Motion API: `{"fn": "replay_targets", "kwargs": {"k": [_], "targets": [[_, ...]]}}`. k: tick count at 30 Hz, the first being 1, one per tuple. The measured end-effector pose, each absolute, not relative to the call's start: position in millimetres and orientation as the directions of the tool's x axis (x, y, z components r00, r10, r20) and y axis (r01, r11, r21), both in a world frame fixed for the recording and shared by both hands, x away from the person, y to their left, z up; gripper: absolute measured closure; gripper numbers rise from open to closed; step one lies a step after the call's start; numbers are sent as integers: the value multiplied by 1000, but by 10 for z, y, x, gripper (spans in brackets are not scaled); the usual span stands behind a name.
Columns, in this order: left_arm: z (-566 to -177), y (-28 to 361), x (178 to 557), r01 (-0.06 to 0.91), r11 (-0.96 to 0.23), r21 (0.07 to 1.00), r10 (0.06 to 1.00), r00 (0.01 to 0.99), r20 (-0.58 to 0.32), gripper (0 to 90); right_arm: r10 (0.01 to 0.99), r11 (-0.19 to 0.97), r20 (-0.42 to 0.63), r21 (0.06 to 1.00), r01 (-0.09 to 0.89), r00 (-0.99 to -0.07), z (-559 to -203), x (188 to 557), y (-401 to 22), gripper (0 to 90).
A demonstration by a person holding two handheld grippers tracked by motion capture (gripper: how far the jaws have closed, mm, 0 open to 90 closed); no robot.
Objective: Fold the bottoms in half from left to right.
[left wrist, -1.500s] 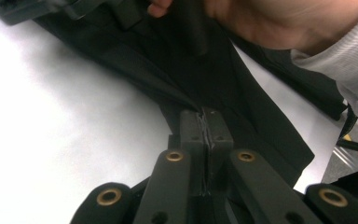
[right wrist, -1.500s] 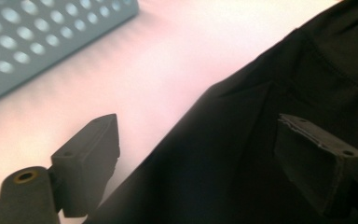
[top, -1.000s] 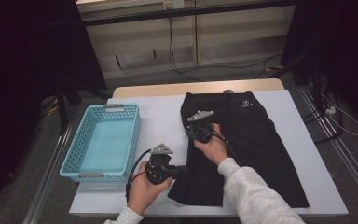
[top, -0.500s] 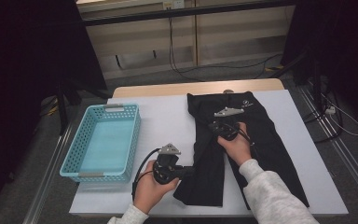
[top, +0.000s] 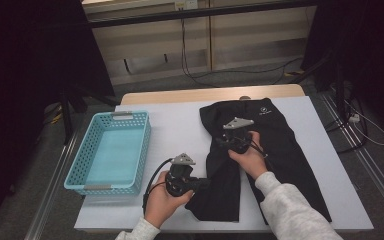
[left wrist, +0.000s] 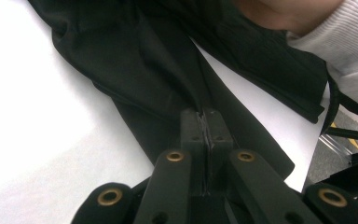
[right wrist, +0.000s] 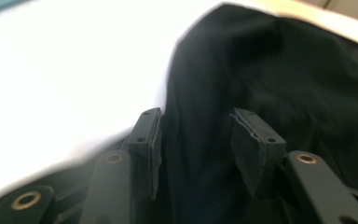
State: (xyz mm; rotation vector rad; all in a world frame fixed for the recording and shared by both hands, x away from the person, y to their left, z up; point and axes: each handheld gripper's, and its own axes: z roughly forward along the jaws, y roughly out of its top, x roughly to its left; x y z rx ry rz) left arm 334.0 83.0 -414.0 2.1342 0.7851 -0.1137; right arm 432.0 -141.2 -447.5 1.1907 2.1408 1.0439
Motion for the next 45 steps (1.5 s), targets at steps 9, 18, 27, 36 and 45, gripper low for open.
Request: {"fn": "replay_targets", "kwargs": {"k": [9, 18, 27, 36, 45], "targets": [[-4117, 852, 3356, 577, -445, 685, 500, 795, -344, 892, 854, 379, -110, 801, 463, -509, -4527, 4644, -1081, 364], [-4092, 847, 3365, 569, -430, 701, 494, 799, -345, 892, 854, 392, -118, 785, 480, -506, -4574, 4735, -1177, 855], [-3966, 734, 3408, 550, -396, 736, 444, 816, -371, 894, 884, 236, 29, 833, 500, -467, -4248, 4788, -1495, 881], [-3735, 384, 3435, 501, -376, 779, 341, 857, -387, 894, 889, 213, 48, 837, 505, -454, -4044, 4735, -1810, 881], [-3512, -301, 3494, 393, -333, 857, 195, 918, -345, 715, 963, 49, 90, 869, 492, -255, -3644, 4578, -2834, 832]]}}
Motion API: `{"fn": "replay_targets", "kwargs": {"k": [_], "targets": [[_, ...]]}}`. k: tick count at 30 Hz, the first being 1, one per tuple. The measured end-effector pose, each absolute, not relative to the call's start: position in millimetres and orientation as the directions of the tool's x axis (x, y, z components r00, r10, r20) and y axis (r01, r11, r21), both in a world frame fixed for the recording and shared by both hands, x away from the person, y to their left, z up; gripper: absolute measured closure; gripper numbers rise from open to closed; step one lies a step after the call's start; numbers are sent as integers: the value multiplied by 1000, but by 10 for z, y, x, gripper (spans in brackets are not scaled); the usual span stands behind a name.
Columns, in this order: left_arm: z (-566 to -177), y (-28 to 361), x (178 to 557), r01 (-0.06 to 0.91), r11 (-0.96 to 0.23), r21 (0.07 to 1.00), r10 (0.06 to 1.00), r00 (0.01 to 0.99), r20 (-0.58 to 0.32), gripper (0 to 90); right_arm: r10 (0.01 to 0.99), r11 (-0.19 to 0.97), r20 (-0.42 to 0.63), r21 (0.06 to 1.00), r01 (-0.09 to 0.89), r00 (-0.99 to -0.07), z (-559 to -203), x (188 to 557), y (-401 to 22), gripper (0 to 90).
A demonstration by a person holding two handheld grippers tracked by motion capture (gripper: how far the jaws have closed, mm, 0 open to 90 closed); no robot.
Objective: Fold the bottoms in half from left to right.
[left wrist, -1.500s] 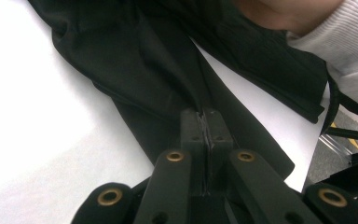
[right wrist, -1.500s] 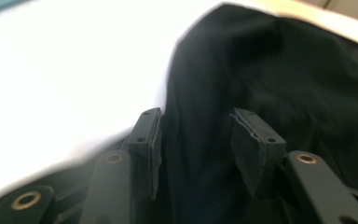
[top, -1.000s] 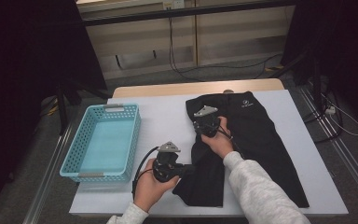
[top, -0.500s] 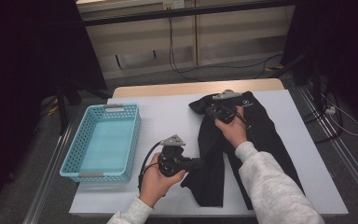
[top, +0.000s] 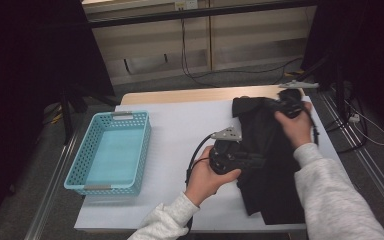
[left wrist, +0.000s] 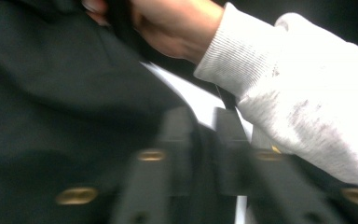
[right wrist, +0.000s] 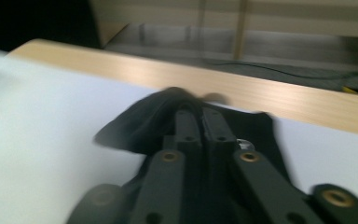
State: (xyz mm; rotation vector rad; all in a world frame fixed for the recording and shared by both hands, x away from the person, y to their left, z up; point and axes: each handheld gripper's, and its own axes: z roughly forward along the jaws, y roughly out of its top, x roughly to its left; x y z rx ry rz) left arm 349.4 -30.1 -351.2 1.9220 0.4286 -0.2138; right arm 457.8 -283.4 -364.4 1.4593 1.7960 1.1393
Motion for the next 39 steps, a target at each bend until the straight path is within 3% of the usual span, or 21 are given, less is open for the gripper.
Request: {"fn": "replay_targets", "kwargs": {"k": [2, 3, 6, 10, 19, 28, 33, 39], "targets": [[-3558, -258, 3560, 381, -340, 860, 238, 919, -313, 462, 981, -4, 102, 858, 514, -163, -3651, 4552, -3065, 593], [-3589, -220, 3588, 378, -355, 855, 255, 919, -300, 463, 987, 24, 67, 842, 538, -149, -3680, 4525, -3165, 636], [-3769, -47, 3710, 378, -418, 826, 323, 912, -254, 377, 983, 63, 43, 831, 553, -176, -3769, 4428, -3222, 490], [-3999, 213, 3840, 395, -451, 801, 386, 895, -223, 268, 971, 112, 37, 803, 585, -236, -3946, 4218, -3142, 424], [-4255, 716, 4035, 420, -488, 765, 511, 848, -140, 194, 950, 156, 51, 776, 612, -307, -4299, 3674, -2935, 297], [-4327, 1007, 4078, 446, -475, 759, 583, 805, -107, 174, 947, 145, 83, 753, 642, -311, -4437, 3227, -2982, 256], [-4346, 1061, 4063, 437, -487, 756, 586, 805, -88, 170, 948, 176, 51, 739, 651, -314, -4459, 3030, -3032, 459], [-4371, 1081, 4046, 433, -489, 757, 591, 803, -78, 165, 953, 178, 34, 742, 646, -302, -4438, 2828, -3113, 579]]}}
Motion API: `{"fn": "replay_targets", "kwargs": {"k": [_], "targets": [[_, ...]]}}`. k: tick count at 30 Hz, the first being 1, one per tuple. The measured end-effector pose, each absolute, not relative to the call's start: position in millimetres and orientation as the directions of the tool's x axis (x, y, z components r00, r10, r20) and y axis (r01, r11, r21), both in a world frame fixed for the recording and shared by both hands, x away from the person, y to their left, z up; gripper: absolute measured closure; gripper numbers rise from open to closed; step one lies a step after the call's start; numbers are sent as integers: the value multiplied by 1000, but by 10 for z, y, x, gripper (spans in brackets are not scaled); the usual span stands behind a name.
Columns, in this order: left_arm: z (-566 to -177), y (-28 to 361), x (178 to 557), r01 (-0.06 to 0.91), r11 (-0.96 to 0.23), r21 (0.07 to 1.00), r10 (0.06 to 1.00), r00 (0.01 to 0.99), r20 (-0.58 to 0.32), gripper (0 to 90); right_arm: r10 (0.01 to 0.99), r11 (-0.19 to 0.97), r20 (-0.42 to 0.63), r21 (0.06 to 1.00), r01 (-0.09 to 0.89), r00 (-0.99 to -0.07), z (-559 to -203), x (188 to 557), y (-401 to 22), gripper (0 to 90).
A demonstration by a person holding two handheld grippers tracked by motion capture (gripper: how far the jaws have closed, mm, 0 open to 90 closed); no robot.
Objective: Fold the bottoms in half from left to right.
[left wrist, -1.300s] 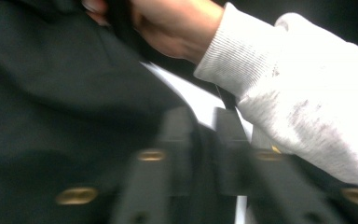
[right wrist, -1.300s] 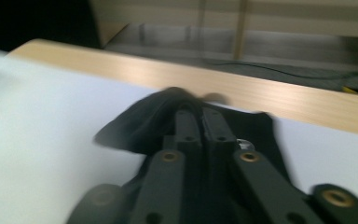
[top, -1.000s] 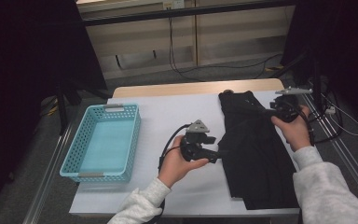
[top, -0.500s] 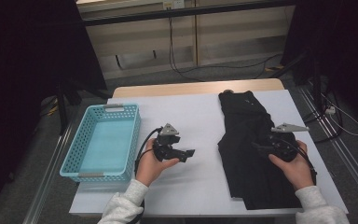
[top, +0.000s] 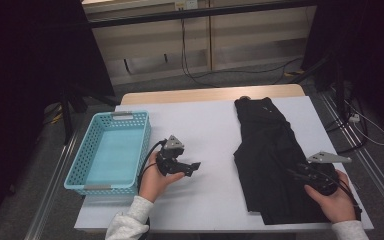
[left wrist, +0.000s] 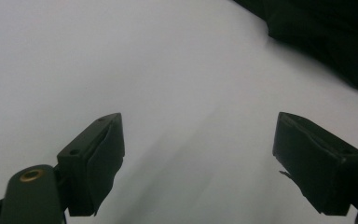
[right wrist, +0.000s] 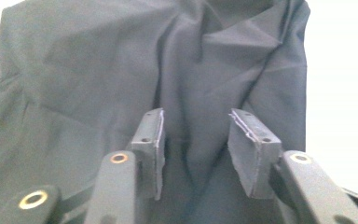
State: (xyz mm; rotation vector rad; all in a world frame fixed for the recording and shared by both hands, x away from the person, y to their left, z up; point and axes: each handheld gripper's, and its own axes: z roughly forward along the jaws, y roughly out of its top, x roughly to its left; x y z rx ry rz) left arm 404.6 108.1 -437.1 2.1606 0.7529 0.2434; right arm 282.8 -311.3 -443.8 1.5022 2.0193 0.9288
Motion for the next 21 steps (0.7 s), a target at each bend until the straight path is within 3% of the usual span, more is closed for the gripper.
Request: {"fn": "replay_targets", "kwargs": {"k": [9, 16, 19, 21], "targets": [[-4345, 1103, 4054, 418, -491, 765, 590, 805, -61, 161, 963, 121, 79, 725, 678, -256, -4462, 2682, -3219, 749], [-4356, 1047, 4048, 408, -500, 764, 578, 814, -57, 161, 960, 143, 77, 688, 712, -268, -4519, 2587, -3152, 754], [-4359, 1028, 4038, 408, -501, 763, 572, 818, -62, 162, 960, 138, 83, 689, 711, -267, -4526, 2575, -3143, 875], [-4353, 1025, 4047, 405, -503, 763, 572, 818, -57, 164, 956, 142, 88, 690, 709, -278, -4519, 2570, -3156, 900]]}}
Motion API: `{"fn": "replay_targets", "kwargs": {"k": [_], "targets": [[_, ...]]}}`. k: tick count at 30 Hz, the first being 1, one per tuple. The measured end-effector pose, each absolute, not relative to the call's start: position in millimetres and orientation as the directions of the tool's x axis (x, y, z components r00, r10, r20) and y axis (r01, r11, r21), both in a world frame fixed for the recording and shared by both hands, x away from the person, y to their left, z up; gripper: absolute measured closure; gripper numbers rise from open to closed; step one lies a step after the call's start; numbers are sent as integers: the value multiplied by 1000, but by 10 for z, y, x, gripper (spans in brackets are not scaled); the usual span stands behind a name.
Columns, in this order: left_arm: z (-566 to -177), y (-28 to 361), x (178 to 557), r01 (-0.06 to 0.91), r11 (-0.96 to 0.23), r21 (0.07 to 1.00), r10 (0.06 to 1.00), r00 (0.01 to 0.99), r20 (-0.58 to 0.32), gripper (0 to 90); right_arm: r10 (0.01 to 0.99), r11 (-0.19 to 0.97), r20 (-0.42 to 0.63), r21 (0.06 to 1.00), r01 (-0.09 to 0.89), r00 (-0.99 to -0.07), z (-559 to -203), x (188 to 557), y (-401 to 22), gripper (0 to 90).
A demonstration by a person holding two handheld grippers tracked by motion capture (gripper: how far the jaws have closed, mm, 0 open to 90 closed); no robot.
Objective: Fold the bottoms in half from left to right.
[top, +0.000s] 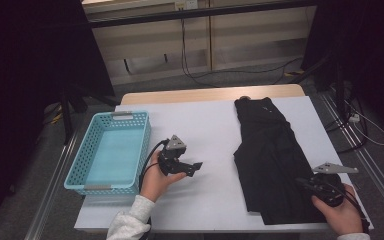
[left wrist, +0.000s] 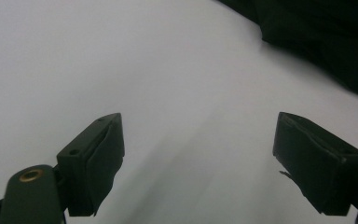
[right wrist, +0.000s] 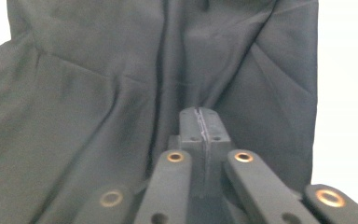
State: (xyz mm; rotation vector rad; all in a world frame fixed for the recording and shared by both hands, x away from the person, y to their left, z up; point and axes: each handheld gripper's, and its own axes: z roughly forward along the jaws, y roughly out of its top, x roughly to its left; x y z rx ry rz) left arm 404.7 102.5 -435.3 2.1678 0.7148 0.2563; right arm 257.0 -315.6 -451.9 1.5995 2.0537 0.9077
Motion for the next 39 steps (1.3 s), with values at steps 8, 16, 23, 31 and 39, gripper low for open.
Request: {"fn": "replay_targets", "kwargs": {"k": [8, 16, 23, 31, 39], "targets": [[-4350, 1009, 4064, 406, -494, 769, 569, 820, -68, 164, 954, 84, 141, 721, 688, -264, -4393, 2469, -3294, 900], [-4358, 955, 4067, 405, -504, 763, 557, 827, -71, 164, 963, 61, 140, 720, 691, -230, -4390, 2362, -3496, 900], [-4352, 961, 4089, 402, -497, 769, 559, 826, -71, 162, 965, 84, 115, 718, 691, -237, -4397, 2367, -3504, 900], [-4355, 957, 4087, 407, -502, 763, 560, 825, -71, 160, 967, 84, 109, 717, 691, -231, -4396, 2371, -3548, 900], [-4342, 989, 4098, 410, -493, 767, 569, 819, -72, 156, 969, 94, 96, 715, 693, -230, -4395, 2375, -3565, 900]]}}
